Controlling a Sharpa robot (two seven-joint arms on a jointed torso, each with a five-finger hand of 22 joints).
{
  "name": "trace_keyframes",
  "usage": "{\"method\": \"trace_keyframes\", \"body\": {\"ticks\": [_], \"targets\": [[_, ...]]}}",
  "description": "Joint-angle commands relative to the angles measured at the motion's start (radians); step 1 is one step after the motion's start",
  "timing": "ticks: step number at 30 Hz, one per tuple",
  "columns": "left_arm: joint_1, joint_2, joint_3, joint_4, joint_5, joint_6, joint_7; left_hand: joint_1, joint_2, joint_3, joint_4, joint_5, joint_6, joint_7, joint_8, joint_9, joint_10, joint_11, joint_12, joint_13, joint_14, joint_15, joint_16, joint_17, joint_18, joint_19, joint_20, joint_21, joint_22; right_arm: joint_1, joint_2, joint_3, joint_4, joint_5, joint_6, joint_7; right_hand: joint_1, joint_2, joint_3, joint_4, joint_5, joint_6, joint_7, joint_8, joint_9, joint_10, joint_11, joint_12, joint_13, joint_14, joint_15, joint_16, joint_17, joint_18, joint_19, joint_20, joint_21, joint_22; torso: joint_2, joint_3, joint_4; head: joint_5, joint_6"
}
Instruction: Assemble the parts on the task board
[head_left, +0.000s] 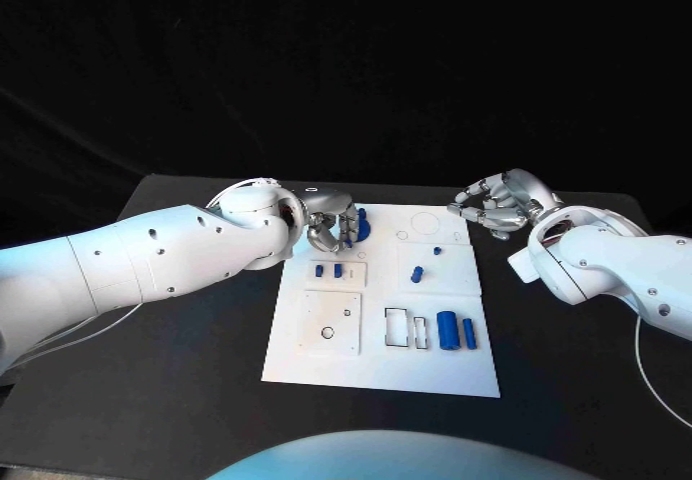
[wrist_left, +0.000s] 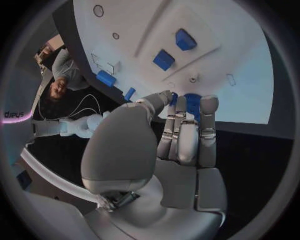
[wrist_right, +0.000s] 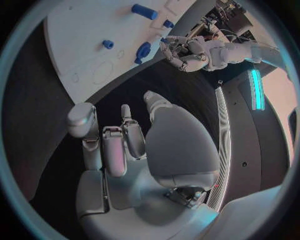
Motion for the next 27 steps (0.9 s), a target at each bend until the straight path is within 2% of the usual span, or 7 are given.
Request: {"method": "trace_keyframes", "body": {"ticks": [1, 10, 27], "targets": [[0.000, -0.004, 0.001, -0.002, 0.014, 0.010, -0.004, -0.009, 0.002, 0.000, -0.008, 0.006, 0.003, 0.003, -0.003, 0.001, 0.006, 0.002, -0.005, -0.001, 0.007, 0.002, 0.006, 0.000, -0.014, 0.007, 0.002, 0.005, 0.067, -0.001, 0.000, 0.000, 0.000, -0.005, 0.001, 0.008, 0.000, 0.002, 0.008, 0.001, 0.004, 0.000, -0.003, 0.004, 0.002, -0.004, -0.001, -0.002, 0.038, 0.060, -0.003, -0.003, 0.090, 0.007, -0.004, 0.000, 0.002, -0.001, 0.000, -0.0002, 0.0007, 0.000, -0.001], [-0.001, -0.009, 0.001, -0.019, 0.015, 0.043, -0.009, -0.009, -0.001, -0.002, -0.012, 0.006, 0.008, 0.002, -0.004, 0.003, 0.011, 0.001, -0.008, -0.001, 0.005, 0.001, 0.004, -0.006, -0.013, 0.004, 0.002, 0.001, 0.066, -0.001, 0.002, 0.000, -0.001, -0.005, 0.002, 0.010, 0.000, 0.002, 0.008, 0.000, 0.005, 0.001, -0.003, 0.005, 0.002, -0.004, -0.001, -0.002, 0.037, 0.061, -0.003, -0.003, 0.090, 0.006, -0.003, 0.000, 0.003, 0.000, 0.001, 0.0003, -0.0027, 0.003, -0.001], [-0.001, -0.017, 0.001, -0.020, 0.028, 0.083, -0.031, -0.012, -0.005, -0.004, -0.014, 0.003, 0.010, 0.002, -0.006, 0.005, 0.014, 0.001, -0.012, -0.001, 0.004, 0.001, 0.002, -0.010, -0.013, 0.001, 0.002, -0.002, 0.065, -0.001, 0.001, 0.000, -0.001, -0.006, 0.001, 0.010, 0.000, 0.002, 0.008, 0.000, 0.005, 0.001, -0.003, 0.005, 0.002, -0.004, -0.001, -0.002, 0.037, 0.061, -0.003, -0.003, 0.090, 0.006, -0.003, 0.000, 0.003, 0.000, 0.001, 0.0015, -0.0014, 0.003, -0.005]]}}
